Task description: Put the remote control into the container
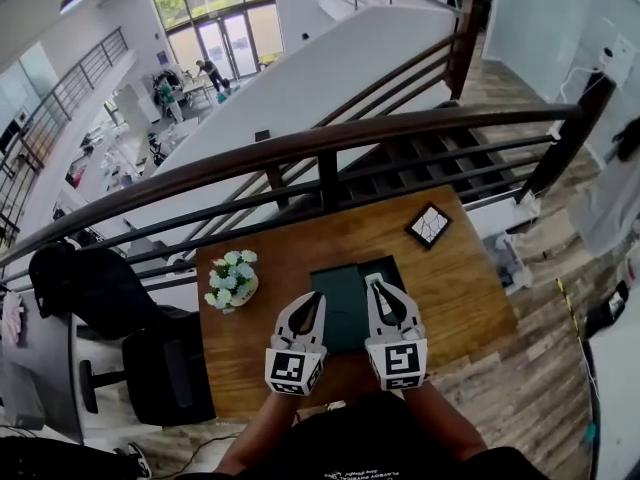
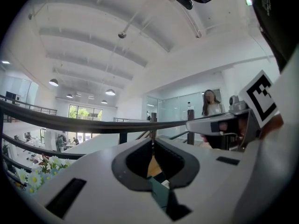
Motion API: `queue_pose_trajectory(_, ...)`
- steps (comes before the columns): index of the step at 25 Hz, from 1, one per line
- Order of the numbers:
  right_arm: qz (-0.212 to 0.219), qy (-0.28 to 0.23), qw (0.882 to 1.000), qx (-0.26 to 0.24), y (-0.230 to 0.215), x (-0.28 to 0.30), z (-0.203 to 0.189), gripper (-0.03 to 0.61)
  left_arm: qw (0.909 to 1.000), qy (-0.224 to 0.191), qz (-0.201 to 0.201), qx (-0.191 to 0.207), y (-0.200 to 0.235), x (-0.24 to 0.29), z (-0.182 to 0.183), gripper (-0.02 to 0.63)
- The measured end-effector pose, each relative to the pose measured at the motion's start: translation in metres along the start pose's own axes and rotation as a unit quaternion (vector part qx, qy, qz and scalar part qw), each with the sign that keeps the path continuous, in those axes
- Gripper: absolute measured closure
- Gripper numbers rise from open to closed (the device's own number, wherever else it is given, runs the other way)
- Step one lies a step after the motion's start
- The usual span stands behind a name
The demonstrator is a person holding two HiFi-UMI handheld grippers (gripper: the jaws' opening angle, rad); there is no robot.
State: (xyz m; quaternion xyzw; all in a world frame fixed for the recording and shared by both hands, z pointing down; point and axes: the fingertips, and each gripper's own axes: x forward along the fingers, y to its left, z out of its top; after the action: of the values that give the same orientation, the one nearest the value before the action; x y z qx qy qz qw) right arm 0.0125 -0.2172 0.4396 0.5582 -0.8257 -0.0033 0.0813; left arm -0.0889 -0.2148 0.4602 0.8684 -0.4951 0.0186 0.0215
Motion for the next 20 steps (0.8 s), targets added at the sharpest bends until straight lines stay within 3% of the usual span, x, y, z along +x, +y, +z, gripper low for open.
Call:
queue_pose_trajectory(9, -0.002, -0.040, 0.999, -0.003, 0.007, -0.013, 0.017, 0.549, 0.9998, -0.014, -0.015, 0.009, -0.009, -0.011, 0.013, 0.594)
queue_pose_trajectory(20, -0.013, -0.036, 0.999, -0.001, 0.007, -0.015, 0.015, 0.549, 0.9996, -0.015, -0.020, 0.015, -0.008, -0.014, 0.012, 0.594)
